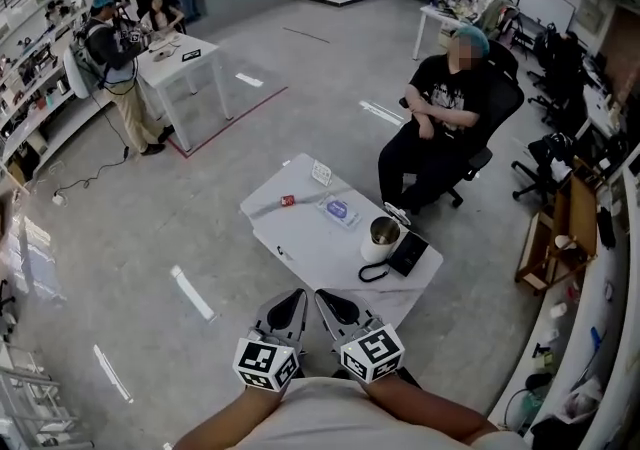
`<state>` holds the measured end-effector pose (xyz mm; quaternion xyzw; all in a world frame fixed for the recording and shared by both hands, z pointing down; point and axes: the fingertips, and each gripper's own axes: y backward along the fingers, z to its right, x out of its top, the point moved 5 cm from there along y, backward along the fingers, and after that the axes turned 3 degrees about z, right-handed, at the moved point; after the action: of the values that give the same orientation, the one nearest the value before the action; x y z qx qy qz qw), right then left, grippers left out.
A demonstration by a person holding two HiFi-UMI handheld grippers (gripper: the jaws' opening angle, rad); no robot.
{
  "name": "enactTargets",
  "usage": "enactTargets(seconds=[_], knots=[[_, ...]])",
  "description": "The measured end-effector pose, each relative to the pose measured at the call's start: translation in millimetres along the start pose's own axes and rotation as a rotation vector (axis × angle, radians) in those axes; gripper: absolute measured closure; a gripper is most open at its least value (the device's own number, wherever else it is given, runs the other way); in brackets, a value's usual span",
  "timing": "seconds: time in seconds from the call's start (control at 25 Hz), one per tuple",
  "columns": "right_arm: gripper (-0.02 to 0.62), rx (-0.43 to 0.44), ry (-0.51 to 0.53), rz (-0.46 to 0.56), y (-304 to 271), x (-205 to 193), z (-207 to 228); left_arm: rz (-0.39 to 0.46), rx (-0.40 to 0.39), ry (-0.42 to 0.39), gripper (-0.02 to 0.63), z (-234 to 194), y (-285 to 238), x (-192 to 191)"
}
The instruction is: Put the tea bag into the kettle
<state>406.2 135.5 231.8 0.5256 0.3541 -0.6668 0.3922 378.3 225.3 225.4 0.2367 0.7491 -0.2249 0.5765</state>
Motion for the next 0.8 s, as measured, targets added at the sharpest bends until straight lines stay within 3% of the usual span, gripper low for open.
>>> enactTargets(seconds=[0.44, 0.8], knots=[[0.586, -0.081, -0.018, 0.003, -112, 5, 6, -0.017, -0.089, -0.019, 0.598, -106, -39, 31], [0.586, -0.091, -0.034, 0.008, -194, 5, -14, -0.038, -0.093, -0.006, 0.598, -192, -39, 49]])
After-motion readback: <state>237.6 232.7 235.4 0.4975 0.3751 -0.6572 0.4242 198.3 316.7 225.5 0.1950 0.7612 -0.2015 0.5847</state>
